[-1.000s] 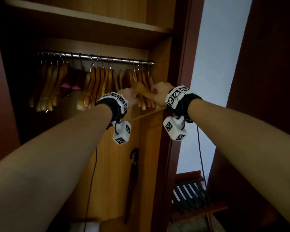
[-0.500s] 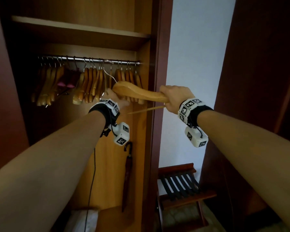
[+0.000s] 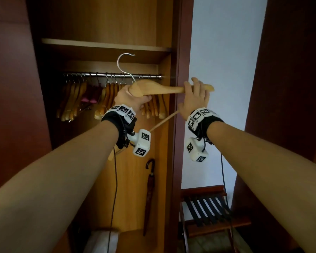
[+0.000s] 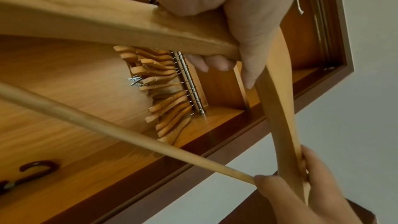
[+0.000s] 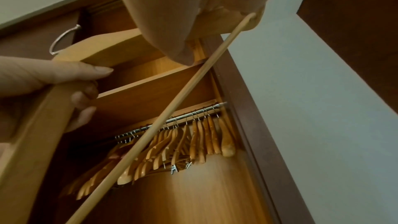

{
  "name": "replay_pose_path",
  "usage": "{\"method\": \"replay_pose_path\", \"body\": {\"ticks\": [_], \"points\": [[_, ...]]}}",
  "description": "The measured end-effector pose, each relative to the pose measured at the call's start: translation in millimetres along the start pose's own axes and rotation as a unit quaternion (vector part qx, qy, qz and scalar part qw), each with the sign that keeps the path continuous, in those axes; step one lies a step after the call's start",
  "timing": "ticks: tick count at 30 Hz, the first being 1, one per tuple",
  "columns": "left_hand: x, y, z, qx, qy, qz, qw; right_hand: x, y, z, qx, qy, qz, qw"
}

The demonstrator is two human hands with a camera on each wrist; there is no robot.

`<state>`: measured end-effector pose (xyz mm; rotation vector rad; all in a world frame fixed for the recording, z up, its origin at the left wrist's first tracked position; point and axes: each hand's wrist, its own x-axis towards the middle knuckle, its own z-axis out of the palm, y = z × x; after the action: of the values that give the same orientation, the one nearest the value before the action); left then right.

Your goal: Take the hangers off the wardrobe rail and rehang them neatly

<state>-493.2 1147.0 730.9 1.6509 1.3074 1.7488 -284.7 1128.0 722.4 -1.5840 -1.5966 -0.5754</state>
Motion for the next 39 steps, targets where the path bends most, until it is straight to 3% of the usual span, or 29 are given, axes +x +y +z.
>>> {"method": "replay_pose_path", "body": {"ticks": [3, 6, 11, 20, 24, 27, 29, 34, 39], "points": [[2, 1, -6, -0.046, 0.033, -0.020, 0.998, 2, -13, 1, 0.059, -0.013, -0.018, 0.998], [-2, -2, -10, -0.101, 0.024, -0.043, 0.994, 7, -25, 2, 0.074, -0.043, -0.028, 0.996], [-3, -6, -14, -0.189, 0.029, -0.077, 0.978, 5, -45, 10, 0.176, -0.179, -0.014, 0.968], [9, -8, -17, -0.323, 0.055, -0.134, 0.935, -10, -81, 33, 0.183, -0.384, -0.035, 0.904], [13, 1, -10, -0.368, 0.083, -0.160, 0.912, -12, -84, 41, 0.118, -0.334, -0.060, 0.933], [20, 1, -7, -0.376, 0.106, -0.168, 0.905, -8, -83, 47, 0.185, -0.313, -0.009, 0.931], [25, -2, -9, -0.391, 0.076, -0.170, 0.902, -9, -81, 52, 0.223, -0.286, 0.013, 0.932], [35, -8, -16, -0.238, -0.058, -0.127, 0.961, -14, -77, 70, 0.325, -0.265, 0.061, 0.906], [60, -19, -23, -0.163, -0.078, -0.106, 0.978, -6, -84, 84, 0.380, -0.259, 0.124, 0.879]]}}
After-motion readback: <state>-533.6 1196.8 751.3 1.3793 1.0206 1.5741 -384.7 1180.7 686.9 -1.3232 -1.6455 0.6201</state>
